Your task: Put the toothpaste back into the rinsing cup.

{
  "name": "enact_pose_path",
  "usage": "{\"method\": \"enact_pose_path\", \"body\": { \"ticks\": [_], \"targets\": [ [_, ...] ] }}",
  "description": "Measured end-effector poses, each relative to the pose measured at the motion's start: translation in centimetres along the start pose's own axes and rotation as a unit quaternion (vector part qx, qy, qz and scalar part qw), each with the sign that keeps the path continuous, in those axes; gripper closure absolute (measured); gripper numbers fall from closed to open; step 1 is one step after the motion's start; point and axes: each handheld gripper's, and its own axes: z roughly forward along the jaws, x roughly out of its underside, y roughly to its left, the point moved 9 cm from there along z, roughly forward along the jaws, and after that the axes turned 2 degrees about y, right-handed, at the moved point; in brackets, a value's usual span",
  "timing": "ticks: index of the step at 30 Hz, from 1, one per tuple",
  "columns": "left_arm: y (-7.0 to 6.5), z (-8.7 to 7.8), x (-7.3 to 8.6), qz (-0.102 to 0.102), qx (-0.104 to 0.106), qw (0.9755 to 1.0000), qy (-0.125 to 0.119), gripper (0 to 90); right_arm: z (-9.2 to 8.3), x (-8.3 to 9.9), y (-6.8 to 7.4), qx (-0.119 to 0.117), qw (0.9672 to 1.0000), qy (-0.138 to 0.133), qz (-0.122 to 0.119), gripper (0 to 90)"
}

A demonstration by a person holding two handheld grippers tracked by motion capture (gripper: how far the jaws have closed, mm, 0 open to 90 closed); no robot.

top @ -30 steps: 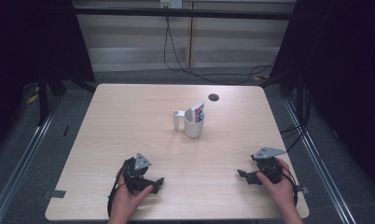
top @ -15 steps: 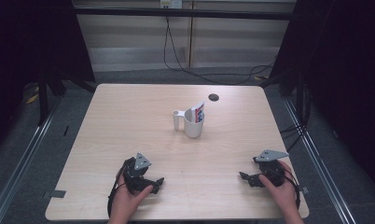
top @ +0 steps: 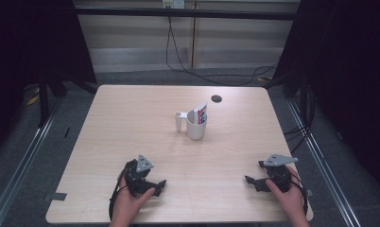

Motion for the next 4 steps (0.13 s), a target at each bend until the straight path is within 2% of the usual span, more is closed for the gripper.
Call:
{"method": "enact_pose_path", "body": {
  "ticks": [4],
  "targets": [
    [-0.01,0.00,0.00,0.000,0.000,1.0000,0.000,0.0,0.01,0.00,-0.02,0.001,1.0000,0.000,0.000,13.8]
  ]
}}
